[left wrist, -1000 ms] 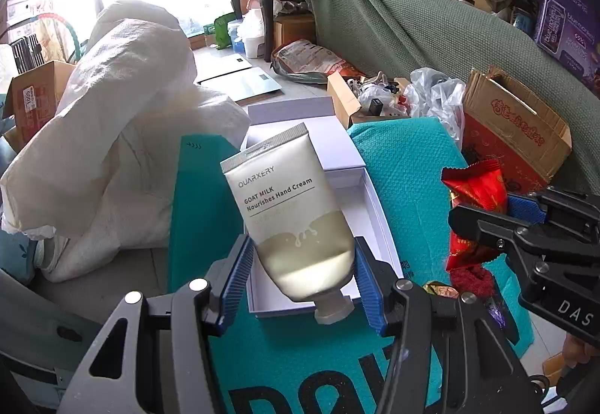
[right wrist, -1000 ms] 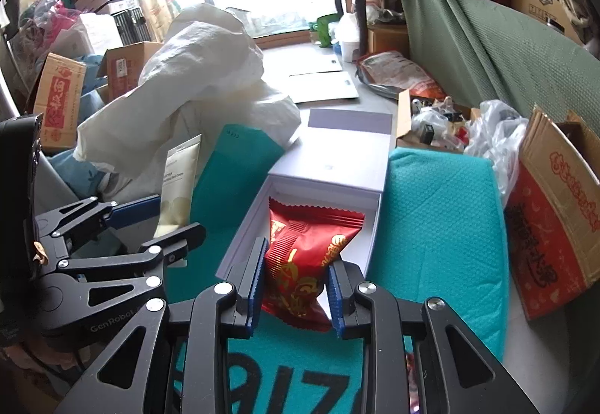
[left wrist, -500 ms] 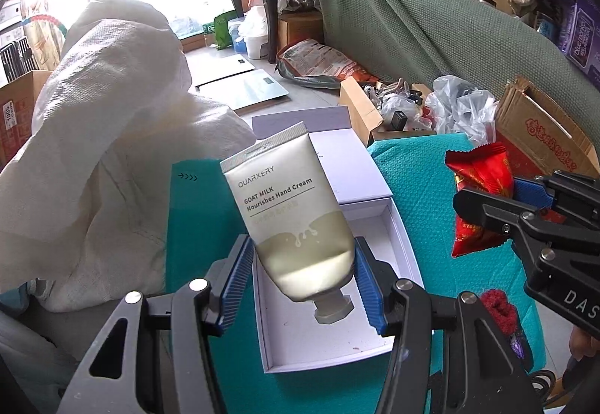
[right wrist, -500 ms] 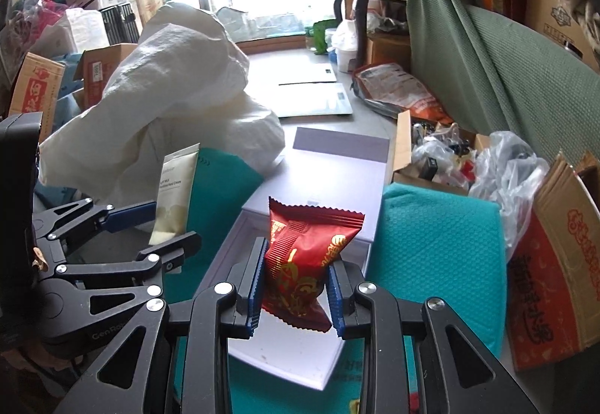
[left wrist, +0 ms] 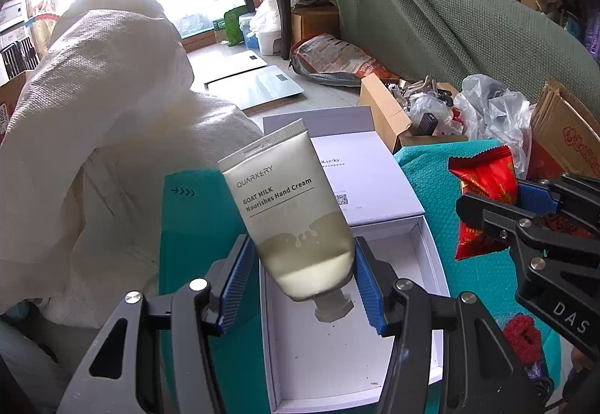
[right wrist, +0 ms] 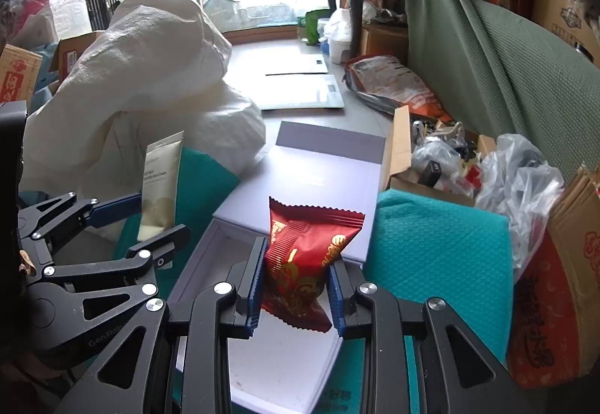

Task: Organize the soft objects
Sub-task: 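Carry the hand cream tube with left tool while right tool carries the candy to the white box, then open left tool over the white box while right tool releases the candy into it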

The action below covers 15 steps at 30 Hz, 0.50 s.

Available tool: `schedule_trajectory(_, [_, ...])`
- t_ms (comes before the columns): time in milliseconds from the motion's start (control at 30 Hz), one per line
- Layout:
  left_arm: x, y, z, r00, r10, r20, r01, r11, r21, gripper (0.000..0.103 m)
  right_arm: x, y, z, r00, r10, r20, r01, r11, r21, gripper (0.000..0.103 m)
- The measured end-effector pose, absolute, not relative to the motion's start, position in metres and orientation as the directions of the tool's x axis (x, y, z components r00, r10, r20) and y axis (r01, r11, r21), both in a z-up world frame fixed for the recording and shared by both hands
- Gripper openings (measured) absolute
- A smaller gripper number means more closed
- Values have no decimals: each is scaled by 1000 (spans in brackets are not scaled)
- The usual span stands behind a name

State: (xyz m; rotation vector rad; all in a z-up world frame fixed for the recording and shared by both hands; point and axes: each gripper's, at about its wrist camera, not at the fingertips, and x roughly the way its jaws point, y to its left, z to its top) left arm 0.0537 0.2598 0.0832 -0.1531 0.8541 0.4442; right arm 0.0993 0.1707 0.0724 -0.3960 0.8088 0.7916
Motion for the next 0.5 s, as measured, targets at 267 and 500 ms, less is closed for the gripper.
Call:
schedule_trajectory(267, [65, 264, 83, 522, 335, -784, -450, 889, 80, 59, 96, 174, 81, 464, 460, -757, -753, 655, -64, 54])
schedule_trajectory(500, [57, 259, 97, 527, 348, -775, -464, 882, 80, 60, 88, 168, 97, 491, 451, -745, -748, 656, -96, 54])
